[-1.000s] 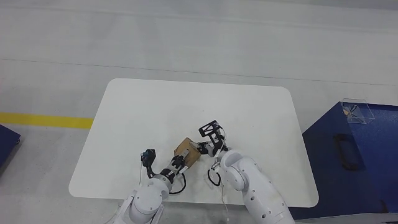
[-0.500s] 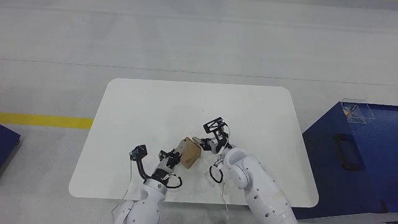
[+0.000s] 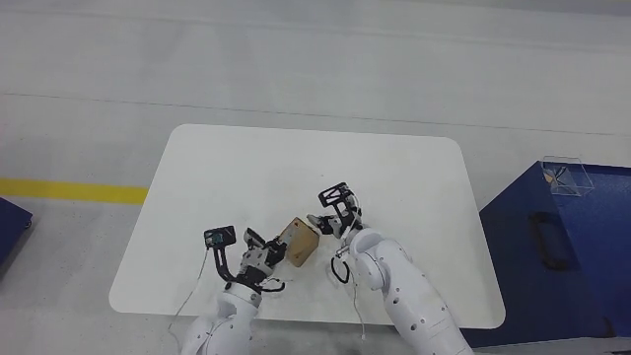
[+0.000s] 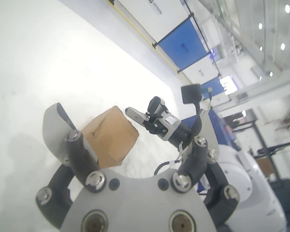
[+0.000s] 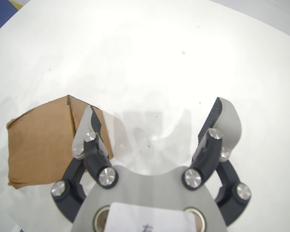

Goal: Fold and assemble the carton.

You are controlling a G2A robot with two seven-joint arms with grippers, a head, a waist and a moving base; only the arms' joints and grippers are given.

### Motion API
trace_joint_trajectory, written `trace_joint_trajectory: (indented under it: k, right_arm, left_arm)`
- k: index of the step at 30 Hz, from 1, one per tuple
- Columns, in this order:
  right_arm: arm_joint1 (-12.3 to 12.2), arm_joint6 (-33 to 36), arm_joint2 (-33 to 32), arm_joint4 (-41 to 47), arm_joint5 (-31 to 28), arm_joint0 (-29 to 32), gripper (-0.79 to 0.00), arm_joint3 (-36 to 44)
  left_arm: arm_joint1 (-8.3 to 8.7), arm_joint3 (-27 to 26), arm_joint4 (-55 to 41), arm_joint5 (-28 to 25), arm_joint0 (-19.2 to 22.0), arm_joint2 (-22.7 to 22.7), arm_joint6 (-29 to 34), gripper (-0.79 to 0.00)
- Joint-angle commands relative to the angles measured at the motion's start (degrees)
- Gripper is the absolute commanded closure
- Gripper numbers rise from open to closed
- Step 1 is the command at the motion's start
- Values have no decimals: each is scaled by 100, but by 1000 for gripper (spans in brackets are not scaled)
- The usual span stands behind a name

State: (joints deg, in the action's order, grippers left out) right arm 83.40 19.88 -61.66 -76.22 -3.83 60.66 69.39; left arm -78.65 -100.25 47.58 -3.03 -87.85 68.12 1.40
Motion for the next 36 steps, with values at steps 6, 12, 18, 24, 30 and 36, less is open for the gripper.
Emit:
trace_joint_trajectory:
  k: [6, 12, 18, 24, 30, 36]
  right_arm:
    - [88, -45, 305, 37, -286, -321, -785, -348]
    - [110, -213, 338, 37, -305, -404, -785, -433]
    - [101, -277, 233, 108, -182, -360, -785, -376]
    - [101, -277, 233, 108, -182, -360, -785, -376]
    - [101, -277, 233, 108, -182, -360, -785, -376]
    - [101, -277, 233, 108, -182, -360, -785, -376]
  left_arm:
    - [249, 93, 3582, -911, -185, 138, -385, -785]
    - [306, 373, 3964, -1096, -94, 220, 92, -785]
    - [270, 870, 3776, -1108, 253, 51, 400, -785]
    - [217, 1463, 3805, -931, 588, -179, 273, -785]
    - [178, 1813, 3724, -878, 790, -333, 174, -785]
    - [170, 1926, 3674, -842, 844, -369, 68, -268]
